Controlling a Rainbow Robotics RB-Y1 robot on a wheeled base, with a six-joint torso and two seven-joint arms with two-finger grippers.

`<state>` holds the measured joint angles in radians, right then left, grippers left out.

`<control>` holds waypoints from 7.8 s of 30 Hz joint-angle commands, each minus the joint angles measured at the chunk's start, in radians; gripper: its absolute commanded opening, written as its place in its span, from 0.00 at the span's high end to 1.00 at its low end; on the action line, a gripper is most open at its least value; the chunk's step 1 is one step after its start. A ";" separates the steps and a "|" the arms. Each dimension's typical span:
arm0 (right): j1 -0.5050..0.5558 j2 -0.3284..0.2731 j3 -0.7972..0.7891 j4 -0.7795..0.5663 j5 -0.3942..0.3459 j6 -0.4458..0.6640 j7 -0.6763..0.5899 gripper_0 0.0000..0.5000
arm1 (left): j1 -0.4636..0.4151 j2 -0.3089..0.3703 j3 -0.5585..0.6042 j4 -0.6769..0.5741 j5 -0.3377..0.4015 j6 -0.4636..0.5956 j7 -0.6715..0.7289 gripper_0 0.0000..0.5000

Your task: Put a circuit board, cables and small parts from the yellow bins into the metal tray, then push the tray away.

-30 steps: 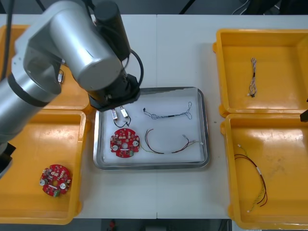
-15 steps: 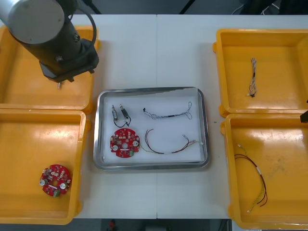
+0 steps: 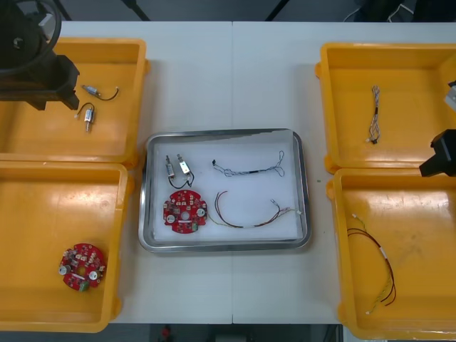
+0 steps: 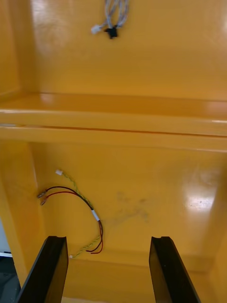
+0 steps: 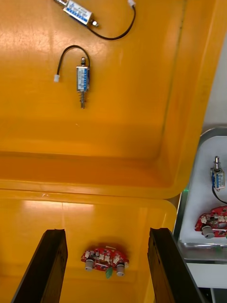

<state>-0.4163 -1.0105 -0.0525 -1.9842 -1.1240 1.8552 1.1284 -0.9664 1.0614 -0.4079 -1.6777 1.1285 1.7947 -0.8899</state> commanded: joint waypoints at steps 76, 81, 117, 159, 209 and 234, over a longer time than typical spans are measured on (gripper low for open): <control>-0.432 0.563 1.247 0.024 0.520 -0.320 0.620 0.00 | 0.838 0.227 0.503 -0.366 0.059 -0.295 -0.153 0.00; -0.415 0.573 1.251 0.042 0.541 -0.324 0.619 0.00 | 0.838 0.227 0.503 -0.359 0.059 -0.296 -0.218 0.00; -0.573 0.497 1.258 0.044 0.550 -0.324 0.501 1.00 | 0.842 0.227 0.503 -0.353 0.056 -0.295 -0.238 0.00; -0.901 0.552 1.258 0.524 0.441 -0.654 0.603 1.00 | 0.842 0.227 0.503 -0.353 0.056 -0.295 -0.238 0.00; -0.960 0.587 1.258 0.935 0.495 -1.053 0.820 1.00 | 0.842 0.227 0.503 -0.353 0.056 -0.295 -0.238 0.00; -0.960 0.550 1.091 0.645 0.418 -0.673 0.806 0.00 | 0.842 0.227 0.503 -0.353 0.056 -0.295 -0.238 0.00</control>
<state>-1.3227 -0.4376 1.1250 -1.2507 -0.6602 1.1220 1.9543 -0.1415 1.2429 0.0638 -2.0186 1.1860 1.5097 -1.1055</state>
